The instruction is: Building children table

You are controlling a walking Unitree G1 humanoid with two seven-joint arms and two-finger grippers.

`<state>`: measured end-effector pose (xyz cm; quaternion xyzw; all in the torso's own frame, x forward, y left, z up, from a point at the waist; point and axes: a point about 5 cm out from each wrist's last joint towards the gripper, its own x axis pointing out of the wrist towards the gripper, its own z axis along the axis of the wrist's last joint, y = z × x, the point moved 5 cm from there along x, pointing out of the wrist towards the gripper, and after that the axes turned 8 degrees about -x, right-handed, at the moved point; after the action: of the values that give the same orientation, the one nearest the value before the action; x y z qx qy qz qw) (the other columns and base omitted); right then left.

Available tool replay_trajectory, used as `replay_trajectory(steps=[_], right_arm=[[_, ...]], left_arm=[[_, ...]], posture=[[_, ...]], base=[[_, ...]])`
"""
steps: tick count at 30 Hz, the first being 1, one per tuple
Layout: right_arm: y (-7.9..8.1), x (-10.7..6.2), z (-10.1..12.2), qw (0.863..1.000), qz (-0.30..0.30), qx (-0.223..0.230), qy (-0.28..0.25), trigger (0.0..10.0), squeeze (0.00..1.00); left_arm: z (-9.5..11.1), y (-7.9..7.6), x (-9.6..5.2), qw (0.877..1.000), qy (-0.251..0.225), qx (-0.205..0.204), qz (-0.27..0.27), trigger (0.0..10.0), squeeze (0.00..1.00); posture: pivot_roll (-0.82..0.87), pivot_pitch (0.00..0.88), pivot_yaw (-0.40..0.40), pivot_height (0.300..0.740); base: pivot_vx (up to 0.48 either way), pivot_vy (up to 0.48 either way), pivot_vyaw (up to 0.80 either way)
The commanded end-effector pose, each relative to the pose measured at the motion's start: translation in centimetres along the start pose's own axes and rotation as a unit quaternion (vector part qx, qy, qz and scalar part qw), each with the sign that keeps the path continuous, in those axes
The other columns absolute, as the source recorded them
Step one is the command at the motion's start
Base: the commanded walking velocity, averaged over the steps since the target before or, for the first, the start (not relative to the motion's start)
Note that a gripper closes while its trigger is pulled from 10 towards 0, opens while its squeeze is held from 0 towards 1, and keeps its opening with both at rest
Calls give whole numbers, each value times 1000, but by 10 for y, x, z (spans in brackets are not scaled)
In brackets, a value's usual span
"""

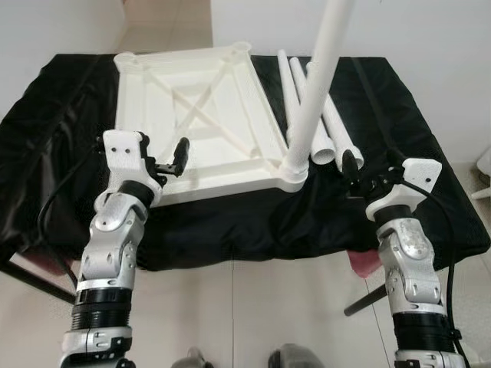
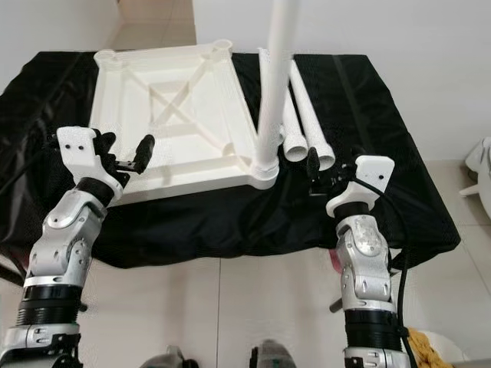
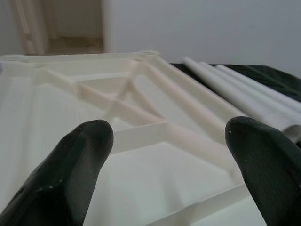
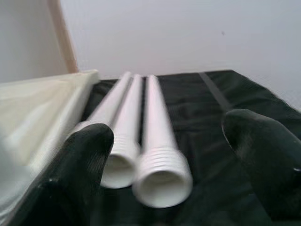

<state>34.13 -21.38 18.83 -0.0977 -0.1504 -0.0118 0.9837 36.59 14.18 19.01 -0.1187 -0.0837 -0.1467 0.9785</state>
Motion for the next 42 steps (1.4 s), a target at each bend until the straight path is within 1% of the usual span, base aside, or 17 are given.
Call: replay_trajectory(steps=[1, 8, 14, 16, 18, 19, 20, 21, 24, 29, 32, 34, 38, 39, 40, 41, 42], right_arm=[[2, 0, 2, 1000, 5, 5, -3, 10000, 0], [3, -1, 1, 1000, 26, 6, -2, 10000, 0], [2, -2, 1, 999, 43, 12, -3, 10000, 0], [3, -3, 1, 998, 53, 14, -3, 10000, 0], [3, -5, 0, 997, 77, 14, 2, 10000, 0], [3, -5, 0, 997, 77, 14, 2, 10000, 0], [5, -8, -4, 993, 113, 8, 13, 10000, 0], [5, -8, -4, 993, 113, 8, 13, 10000, 0], [5, -12, -8, 988, 152, 7, 25, 10000, 0], [11, -13, -8, 981, 192, 2, 28, 10000, 0], [17, -11, -6, 978, 207, 10, 24, 10000, 0], [26, -7, -2, 974, 225, 10, 17, 10000, 0], [29, -5, -1, 973, 231, 12, 15, 10000, 0], [31, -2, 1, 972, 235, 14, 12, 10000, 0], [31, -2, 1, 972, 235, 14, 12, 10000, 0], [33, 0, 2, 971, 239, 14, 9, 10000, 0], [36, 2, 2, 970, 243, 16, 7, 10000, 0]], left_arm=[[4, 5, -2, 1000, -1, 7, 5, 10000, 0], [4, 3, -4, 1000, -3, -1, 0, 10000, 0], [4, 2, -5, 1000, 2, 10, -7, 10000, 0], [2, -1, -6, 1000, 11, 13, -22, 10000, 0], [-3, -15, -11, 996, 33, 19, -76, 10000, 0], [-3, -15, -11, 996, 33, 19, -76, 10000, 0], [-12, -30, -18, 988, 64, 22, -137, 10000, 0], [-12, -30, -18, 988, 64, 22, -137, 10000, 0], [-28, -40, -25, 977, 105, 38, -180, 10000, 0], [-40, -44, -26, 971, 132, 42, -196, 10000, 0], [-34, -41, -23, 971, 129, 32, -198, 10000, 0], [-20, -23, -23, 967, 129, 46, -213, 10000, 0], [-16, -16, -24, 963, 143, 47, -222, 10000, 0], [-10, 1, -17, 970, 142, 59, -188, 10000, 0], [-10, 1, -17, 970, 142, 59, -188, 10000, 0], [-5, 15, -11, 974, 140, 69, -162, 10000, 0], [-1, 20, -6, 975, 134, 90, -152, 10000, 0]], posture=[[-19, 53, 29, 740], [-17, 62, 30, 740], [-9, 69, 31, 740], [-5, 73, 30, 740], [-2, 74, 30, 740], [-2, 74, 30, 740], [1, 77, 30, 740], [1, 77, 30, 740], [4, 80, 30, 740], [-3, 84, 39, 740], [-8, 83, 43, 740], [-12, 83, 41, 740], [-9, 83, 40, 740], [-2, 79, 39, 740], [-2, 79, 39, 740], [-1, 80, 39, 740], [5, 77, 35, 740]], base=[[0, 0, 0], [0, 0, 0], [0, 0, 0], [0, 0, 0], [0, 0, 0], [0, 0, 0], [0, 0, 0], [0, 0, 0], [0, 0, 0], [0, 0, 0], [0, 0, 0], [0, 0, 0], [0, 0, 0], [0, 0, 0], [0, 0, 0], [0, 0, 0], [0, 0, 0]])
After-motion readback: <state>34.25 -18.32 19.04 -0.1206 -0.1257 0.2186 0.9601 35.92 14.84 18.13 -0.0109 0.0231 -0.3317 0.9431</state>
